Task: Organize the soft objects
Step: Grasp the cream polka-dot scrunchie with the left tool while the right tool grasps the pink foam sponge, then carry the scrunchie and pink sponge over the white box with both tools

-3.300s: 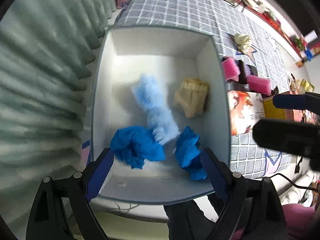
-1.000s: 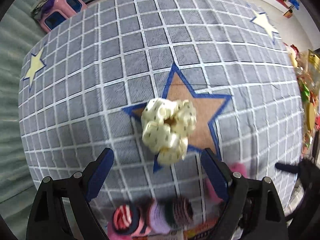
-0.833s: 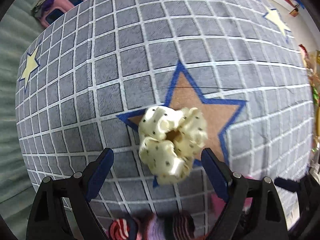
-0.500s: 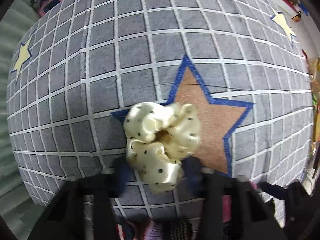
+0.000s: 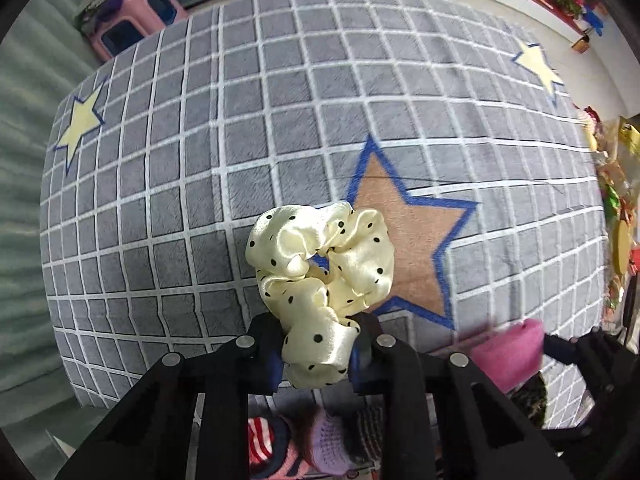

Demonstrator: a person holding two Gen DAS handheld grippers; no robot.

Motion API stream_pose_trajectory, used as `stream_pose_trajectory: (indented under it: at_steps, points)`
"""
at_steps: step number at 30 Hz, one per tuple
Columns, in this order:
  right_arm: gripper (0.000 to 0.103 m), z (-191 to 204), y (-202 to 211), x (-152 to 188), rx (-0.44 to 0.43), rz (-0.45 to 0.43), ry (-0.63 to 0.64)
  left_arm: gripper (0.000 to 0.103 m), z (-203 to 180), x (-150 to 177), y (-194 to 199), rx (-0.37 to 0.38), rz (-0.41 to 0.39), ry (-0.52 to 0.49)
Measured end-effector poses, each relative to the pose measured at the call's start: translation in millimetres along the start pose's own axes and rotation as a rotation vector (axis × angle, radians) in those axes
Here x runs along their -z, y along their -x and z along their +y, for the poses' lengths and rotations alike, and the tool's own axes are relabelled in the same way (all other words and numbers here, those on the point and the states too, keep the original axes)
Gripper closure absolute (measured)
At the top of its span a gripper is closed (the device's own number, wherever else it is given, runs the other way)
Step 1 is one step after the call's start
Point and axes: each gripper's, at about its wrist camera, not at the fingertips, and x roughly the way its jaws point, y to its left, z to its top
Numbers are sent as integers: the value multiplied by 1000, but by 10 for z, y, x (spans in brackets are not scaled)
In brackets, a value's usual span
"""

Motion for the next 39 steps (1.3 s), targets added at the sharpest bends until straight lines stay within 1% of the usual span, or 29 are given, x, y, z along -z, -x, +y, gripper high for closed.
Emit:
stream_pose_trajectory:
  at_steps: [5, 7, 8, 10, 13, 16, 20, 29, 30, 31, 33, 36, 39]
  points:
    - [31, -253, 396, 115, -9, -80, -63, 77, -132, 40, 394, 30, -53, -65]
    - [31, -329, 567, 207, -6, -114, -91, 77, -331, 64, 554, 49, -86, -105]
    - [31, -417, 656, 251, -4, -129, -103, 77, -415, 107, 641, 53, -121, -118]
    - [31, -455, 797, 332, 1, -150, -126, 77, -583, 207, 816, 73, -154, -168]
    - [31, -679, 1049, 517, 7, -177, -167, 77, -841, 355, 963, 112, -186, -221]
    - [31, -762, 1181, 722, 16, -194, -206, 76, -1019, 556, 1121, 145, -210, -266]
    - [31, -812, 1311, 943, 34, -202, -235, 76, -1186, 795, 1233, 185, -223, -336]
    - [31, -832, 1437, 1492, 95, -198, -302, 76, -1554, 1544, 1463, 265, -221, -515]
    - [31, -825, 1449, 1546, 98, -174, -323, 76, -1580, 1638, 1486, 276, -218, -534]
    - [31, -820, 1460, 1589, 103, -172, -326, 76, -1602, 1744, 1509, 292, -215, -554]
    - [31, -785, 1470, 1707, 115, -165, -329, 76, -1630, 1965, 1538, 310, -204, -600]
    - [31, -695, 1445, 1872, 122, -148, -325, 76, -1605, 2244, 1540, 316, -198, -658]
    - [31, -571, 1378, 2026, 112, -126, -330, 76, -1491, 2471, 1499, 332, -173, -675]
